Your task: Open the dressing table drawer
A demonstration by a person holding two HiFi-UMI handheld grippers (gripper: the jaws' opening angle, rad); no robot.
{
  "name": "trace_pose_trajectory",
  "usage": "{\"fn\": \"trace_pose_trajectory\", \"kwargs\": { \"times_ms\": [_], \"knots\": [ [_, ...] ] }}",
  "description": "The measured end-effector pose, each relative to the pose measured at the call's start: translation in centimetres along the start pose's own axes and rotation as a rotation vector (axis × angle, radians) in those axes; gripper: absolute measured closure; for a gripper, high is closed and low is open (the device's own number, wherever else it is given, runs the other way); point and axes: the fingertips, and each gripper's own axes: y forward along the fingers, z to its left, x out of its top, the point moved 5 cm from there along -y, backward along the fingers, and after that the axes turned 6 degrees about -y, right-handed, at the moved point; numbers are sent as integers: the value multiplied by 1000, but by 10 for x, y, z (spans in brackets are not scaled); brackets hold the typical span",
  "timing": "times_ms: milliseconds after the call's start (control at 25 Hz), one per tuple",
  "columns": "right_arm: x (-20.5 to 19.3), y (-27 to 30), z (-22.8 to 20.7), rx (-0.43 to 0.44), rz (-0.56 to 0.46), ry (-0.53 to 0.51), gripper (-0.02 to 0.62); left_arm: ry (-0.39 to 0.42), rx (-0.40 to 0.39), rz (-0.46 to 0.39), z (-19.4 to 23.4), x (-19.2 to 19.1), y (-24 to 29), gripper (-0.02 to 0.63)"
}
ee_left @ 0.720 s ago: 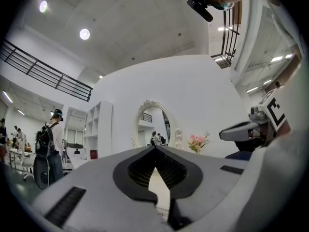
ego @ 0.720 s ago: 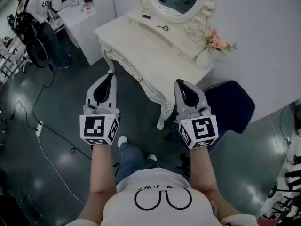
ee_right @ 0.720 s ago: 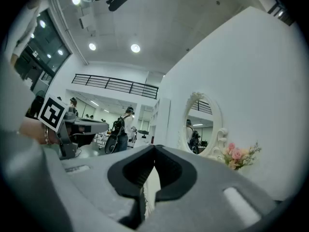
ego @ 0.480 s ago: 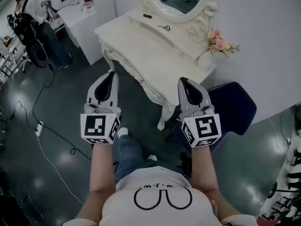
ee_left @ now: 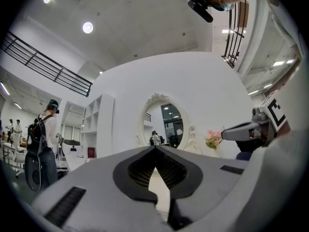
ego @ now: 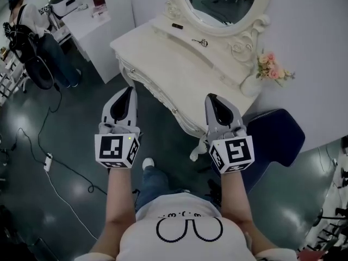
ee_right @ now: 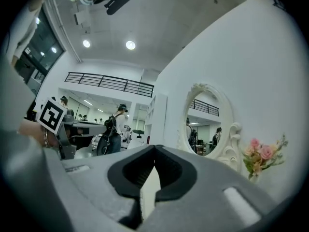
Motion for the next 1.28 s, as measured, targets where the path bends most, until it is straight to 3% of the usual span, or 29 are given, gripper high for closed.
{"fn": "trace_pose_trajectory", "kwargs": {
  "times_ms": [560, 920, 1280],
  "knots": [
    [-2, 204, 47, -115, 40, 0, 594, 0, -122, 32, 178, -17, 124, 607],
    [-22, 280, 68, -163, 92, 3, 595, -45, -146, 79, 244, -49, 153, 607],
    [-45, 353, 56, -166, 89, 24, 597, -55, -169, 111, 281, -75, 216, 607]
  ]
}}
